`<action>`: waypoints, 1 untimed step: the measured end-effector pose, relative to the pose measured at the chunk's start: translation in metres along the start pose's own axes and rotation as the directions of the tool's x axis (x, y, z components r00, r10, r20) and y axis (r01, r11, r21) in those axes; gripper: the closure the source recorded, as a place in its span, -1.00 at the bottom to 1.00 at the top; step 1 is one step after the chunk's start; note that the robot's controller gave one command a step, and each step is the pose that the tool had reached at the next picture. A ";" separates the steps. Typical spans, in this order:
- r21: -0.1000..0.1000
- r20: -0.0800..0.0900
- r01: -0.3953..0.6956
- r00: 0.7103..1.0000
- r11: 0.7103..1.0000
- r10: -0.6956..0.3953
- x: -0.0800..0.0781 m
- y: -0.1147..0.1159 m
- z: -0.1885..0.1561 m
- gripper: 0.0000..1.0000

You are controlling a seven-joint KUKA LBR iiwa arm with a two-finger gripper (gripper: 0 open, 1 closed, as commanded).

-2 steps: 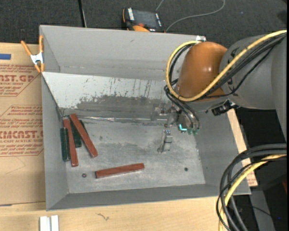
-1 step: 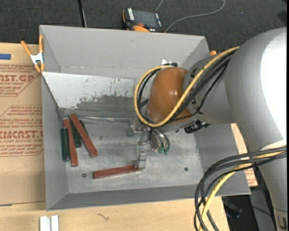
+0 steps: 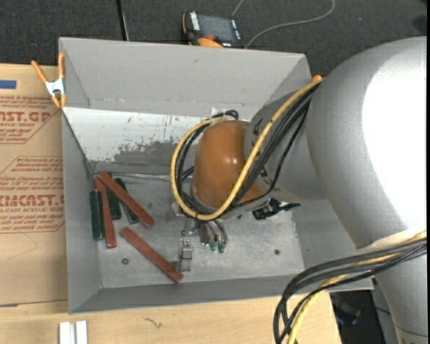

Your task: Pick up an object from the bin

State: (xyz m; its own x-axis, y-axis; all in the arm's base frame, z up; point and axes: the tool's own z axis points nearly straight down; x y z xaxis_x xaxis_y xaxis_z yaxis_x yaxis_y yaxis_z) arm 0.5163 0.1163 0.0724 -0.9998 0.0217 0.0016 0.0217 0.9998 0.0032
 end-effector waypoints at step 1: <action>0.002 0.004 0.387 0.922 0.922 -0.387 0.015 0.044 -0.028 -1.00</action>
Offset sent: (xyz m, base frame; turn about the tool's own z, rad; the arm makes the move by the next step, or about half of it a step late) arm -0.0140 0.0417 0.0281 -0.3934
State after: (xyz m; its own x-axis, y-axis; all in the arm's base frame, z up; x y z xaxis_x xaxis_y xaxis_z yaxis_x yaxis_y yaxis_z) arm 0.5024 0.1605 0.1010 -0.9304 -0.3667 -0.0036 -0.3667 0.9304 0.0020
